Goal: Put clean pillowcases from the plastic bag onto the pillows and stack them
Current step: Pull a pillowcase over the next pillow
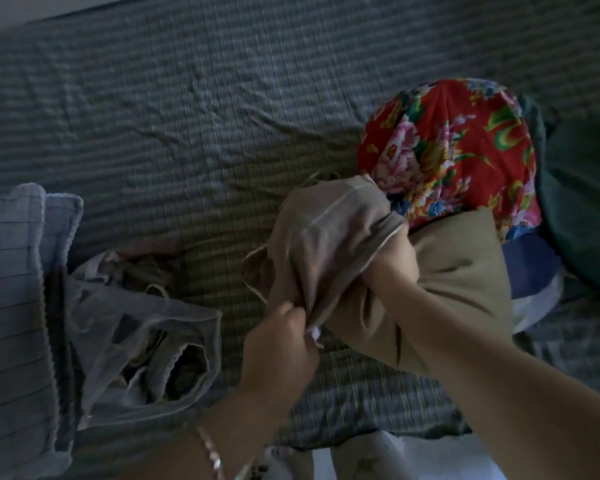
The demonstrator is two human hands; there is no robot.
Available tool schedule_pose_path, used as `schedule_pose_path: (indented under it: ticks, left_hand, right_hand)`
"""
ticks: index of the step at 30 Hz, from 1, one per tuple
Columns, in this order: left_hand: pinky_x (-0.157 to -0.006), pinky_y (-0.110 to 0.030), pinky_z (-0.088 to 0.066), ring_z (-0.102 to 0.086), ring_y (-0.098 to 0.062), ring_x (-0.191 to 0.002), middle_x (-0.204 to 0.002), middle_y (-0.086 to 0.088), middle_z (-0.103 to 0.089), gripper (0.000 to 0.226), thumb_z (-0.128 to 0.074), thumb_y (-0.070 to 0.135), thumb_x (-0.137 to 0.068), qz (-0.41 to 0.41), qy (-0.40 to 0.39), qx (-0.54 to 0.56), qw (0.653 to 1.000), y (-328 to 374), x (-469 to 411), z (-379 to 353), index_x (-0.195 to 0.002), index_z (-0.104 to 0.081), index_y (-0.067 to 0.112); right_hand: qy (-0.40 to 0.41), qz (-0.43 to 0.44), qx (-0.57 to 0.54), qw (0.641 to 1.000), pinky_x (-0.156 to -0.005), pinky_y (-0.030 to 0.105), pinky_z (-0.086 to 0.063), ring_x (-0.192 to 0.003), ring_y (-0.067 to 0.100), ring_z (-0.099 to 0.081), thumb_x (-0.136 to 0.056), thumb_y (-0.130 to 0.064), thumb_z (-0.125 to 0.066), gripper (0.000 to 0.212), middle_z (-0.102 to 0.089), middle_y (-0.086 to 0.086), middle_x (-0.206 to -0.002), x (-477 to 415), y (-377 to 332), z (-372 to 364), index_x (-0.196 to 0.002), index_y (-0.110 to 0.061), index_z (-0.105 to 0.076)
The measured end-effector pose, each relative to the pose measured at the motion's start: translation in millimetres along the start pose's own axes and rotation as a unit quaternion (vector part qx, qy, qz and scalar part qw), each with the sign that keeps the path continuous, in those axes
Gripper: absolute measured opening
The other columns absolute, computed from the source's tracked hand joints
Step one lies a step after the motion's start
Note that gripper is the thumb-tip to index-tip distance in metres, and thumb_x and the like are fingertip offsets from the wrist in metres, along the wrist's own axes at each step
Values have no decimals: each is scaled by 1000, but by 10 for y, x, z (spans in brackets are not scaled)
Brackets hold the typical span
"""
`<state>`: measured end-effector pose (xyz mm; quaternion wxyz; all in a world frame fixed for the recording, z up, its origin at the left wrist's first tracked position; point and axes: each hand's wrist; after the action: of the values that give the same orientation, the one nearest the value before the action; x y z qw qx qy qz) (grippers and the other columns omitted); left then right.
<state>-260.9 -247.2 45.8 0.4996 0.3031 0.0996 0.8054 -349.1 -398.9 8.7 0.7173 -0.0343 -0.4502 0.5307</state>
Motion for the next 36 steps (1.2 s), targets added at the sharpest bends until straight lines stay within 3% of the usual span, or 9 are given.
schedule_pose_path:
  ticks: [5, 8, 11, 14, 16, 20, 25, 29, 36]
  left_hand:
    - [-60, -30, -40, -61, -36, -88, -86, -17, -64, 23, -48, 17, -94, 209, -33, 109, 971, -200, -633, -347, -89, -63, 1]
    - [-71, -33, -41, -58, -29, -89, -90, -11, -62, 19, -44, 11, -93, 214, -87, 142, 962, -346, -888, -601, -87, -62, 7]
    - [-64, -27, -36, -53, -18, -81, -89, -1, -51, 2, -52, 13, -89, 261, -57, 230, 936, -353, -967, -802, -89, -50, 13]
    - [-71, -30, -41, -57, -32, -94, -100, -14, -53, 29, -67, 9, -78, 371, 83, 301, 875, -461, -950, -968, -98, -47, 4]
    - [-86, -40, -46, -52, -38, -111, -123, -21, -49, 60, -74, 20, -77, 486, 88, 322, 808, -579, -953, -1063, -122, -40, -2]
    - [-99, -47, -42, -45, -41, -120, -137, -22, -40, 48, -48, 25, -96, 494, 21, 254, 831, -747, -944, -1182, -137, -36, 4]
    - [-99, -44, -42, -51, -34, -114, -126, -13, -55, 38, -32, 9, -98, 455, 128, 356, 806, -823, -829, -1056, -131, -48, 17]
    - [-89, -43, -49, -58, -28, -100, -107, -8, -62, 19, -46, 28, -96, 344, 49, 334, 876, -853, -662, -735, -108, -58, 18]
    - [-55, -29, -41, -54, -19, -62, -67, -5, -56, 23, -57, 28, -91, 217, 78, 247, 941, -696, -467, 272, -70, -51, 18]
  right_hand:
    - [-123, 96, 85, 984, -94, 34, -42, -120, 28, -48, -70, -41, -77, 85, -48, 10, -131, -31, 299, -391, -135, -10, -33]
    - [-85, 239, 412, 875, -108, 38, -23, -132, 28, -28, -62, -61, -72, 102, -32, 9, -142, -281, 654, -109, -142, -15, -27]
    - [-87, 239, 555, 792, -116, 42, 0, -143, 27, -3, -50, -80, -64, 135, -5, 9, -155, -578, 881, 196, -149, -11, -3]
    - [-88, 244, 600, 757, -115, 38, -12, -138, 28, -23, -51, -82, -61, 133, -25, 12, -148, -710, 873, 121, -148, -7, -7]
    - [-48, 257, 600, 757, -102, 34, -33, -118, 25, -47, -62, -72, -61, 104, -50, 9, -128, -754, 833, 13, -137, -7, -29]
    - [-92, 176, 522, 829, -65, 27, -43, -88, 20, -62, -83, -51, -55, 43, -63, -1, -96, -775, 771, 12, -109, -17, -55]
    - [-251, -112, 157, 949, -69, 29, -48, -77, 17, -60, -84, -30, -65, 44, -62, -2, -87, -313, 917, 318, -123, -20, -49]
    - [-298, -190, 46, 934, -74, 35, -51, -77, 27, -61, -77, -16, -67, 14, -64, 9, -82, 207, 793, 565, -85, -17, -55]
    - [-319, -200, -17, 926, -76, 47, -56, -79, 36, -68, -70, -9, -67, 39, -72, 18, -90, 867, 75, 1259, -109, -15, -63]
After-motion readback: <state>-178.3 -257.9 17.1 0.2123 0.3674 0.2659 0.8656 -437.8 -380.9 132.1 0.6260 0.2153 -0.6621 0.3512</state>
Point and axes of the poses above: each hand's wrist, its own x-axis away from the middle knuckle, its own z-axis out of the back of the hand, y = z × x
